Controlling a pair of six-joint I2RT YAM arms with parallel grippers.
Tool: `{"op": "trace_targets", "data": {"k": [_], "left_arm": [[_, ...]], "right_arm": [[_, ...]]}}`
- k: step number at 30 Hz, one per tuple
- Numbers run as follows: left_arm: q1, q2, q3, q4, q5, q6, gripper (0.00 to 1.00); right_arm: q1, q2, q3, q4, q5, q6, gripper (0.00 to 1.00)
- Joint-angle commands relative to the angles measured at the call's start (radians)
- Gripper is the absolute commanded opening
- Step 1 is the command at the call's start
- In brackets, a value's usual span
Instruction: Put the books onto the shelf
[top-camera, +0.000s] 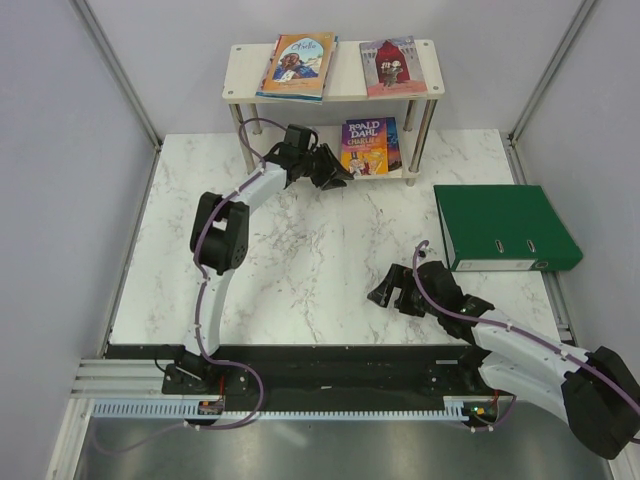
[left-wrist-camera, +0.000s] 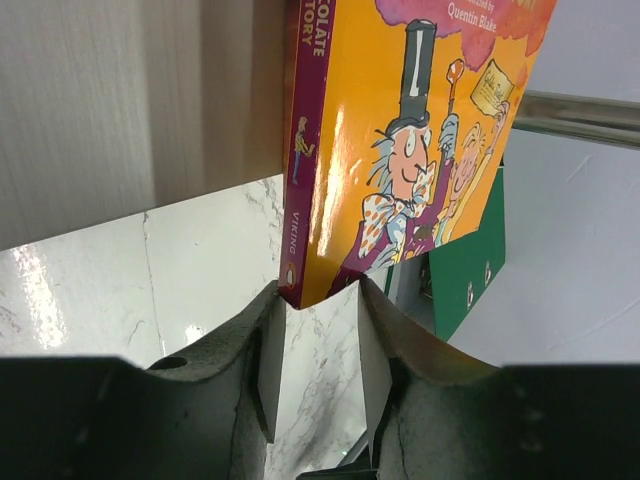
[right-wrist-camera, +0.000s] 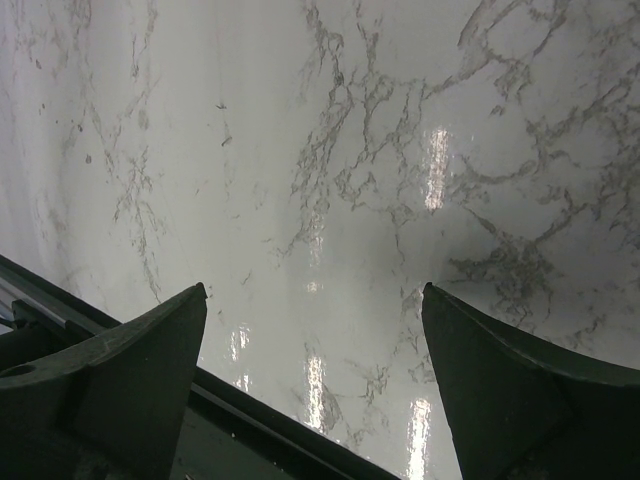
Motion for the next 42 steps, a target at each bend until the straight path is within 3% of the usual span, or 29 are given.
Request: {"op": "trace_targets", "data": {"k": [1,18,38,42], "left_arm": [[0.031,-0.089,-0.008,0.098,-0.052,-0.017,0.39],[0.003,0.04,0.222,0.099,0.034,-0.056,0.39],[0.003,0.112,0.233,0.049,0.063,-0.066,0.44],[0.002,0.092,0.207,0.041,0.076,-0.034,0.62]], "right_arm": [[0.001,0.01,0.013,0.031,0.002,0.004,0.95],[0.001,0.033,0.019,0.06,-0.001,0.006,0.95],[0.001,0.047,0.021,0.061,-0.003,0.007,0.95],[0.001,0.049,0.022,0.061,-0.001,0.006,0.96]]}}
